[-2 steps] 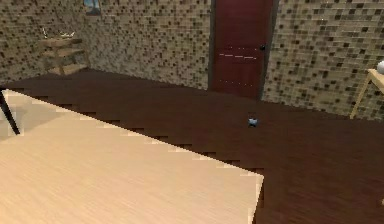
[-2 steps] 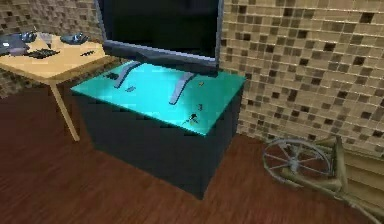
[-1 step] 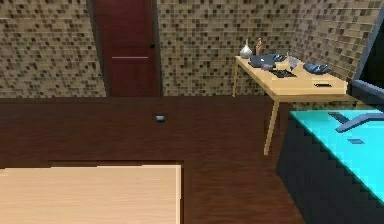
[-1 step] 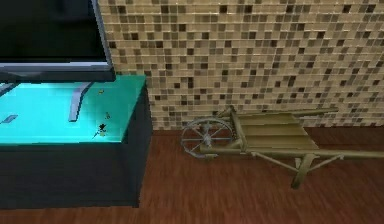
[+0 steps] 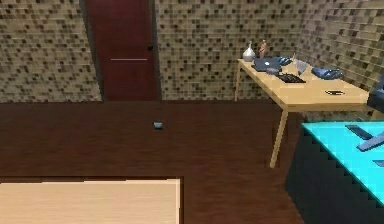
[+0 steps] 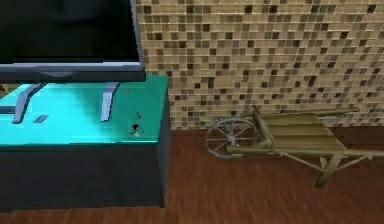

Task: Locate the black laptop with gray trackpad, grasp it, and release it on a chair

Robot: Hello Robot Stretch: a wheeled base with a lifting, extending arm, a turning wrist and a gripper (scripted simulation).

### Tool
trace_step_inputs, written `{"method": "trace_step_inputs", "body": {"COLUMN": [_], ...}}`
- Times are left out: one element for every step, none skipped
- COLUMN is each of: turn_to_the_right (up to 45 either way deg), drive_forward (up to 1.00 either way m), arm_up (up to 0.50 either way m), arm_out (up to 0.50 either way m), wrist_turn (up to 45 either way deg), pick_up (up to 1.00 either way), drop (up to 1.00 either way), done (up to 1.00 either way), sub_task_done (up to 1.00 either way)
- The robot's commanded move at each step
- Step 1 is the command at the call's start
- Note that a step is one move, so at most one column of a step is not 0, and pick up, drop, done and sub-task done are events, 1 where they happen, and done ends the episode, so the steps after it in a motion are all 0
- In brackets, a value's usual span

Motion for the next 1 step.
{"method": "trace_step_inputs", "body": {"turn_to_the_right": [6.0], "drive_forward": [0.00], "arm_up": [0.00], "arm_out": [0.00], "wrist_turn": [0.0], "pick_up": [0.00], "drop": [0.00], "done": [0.00], "sub_task_done": [0.00]}}
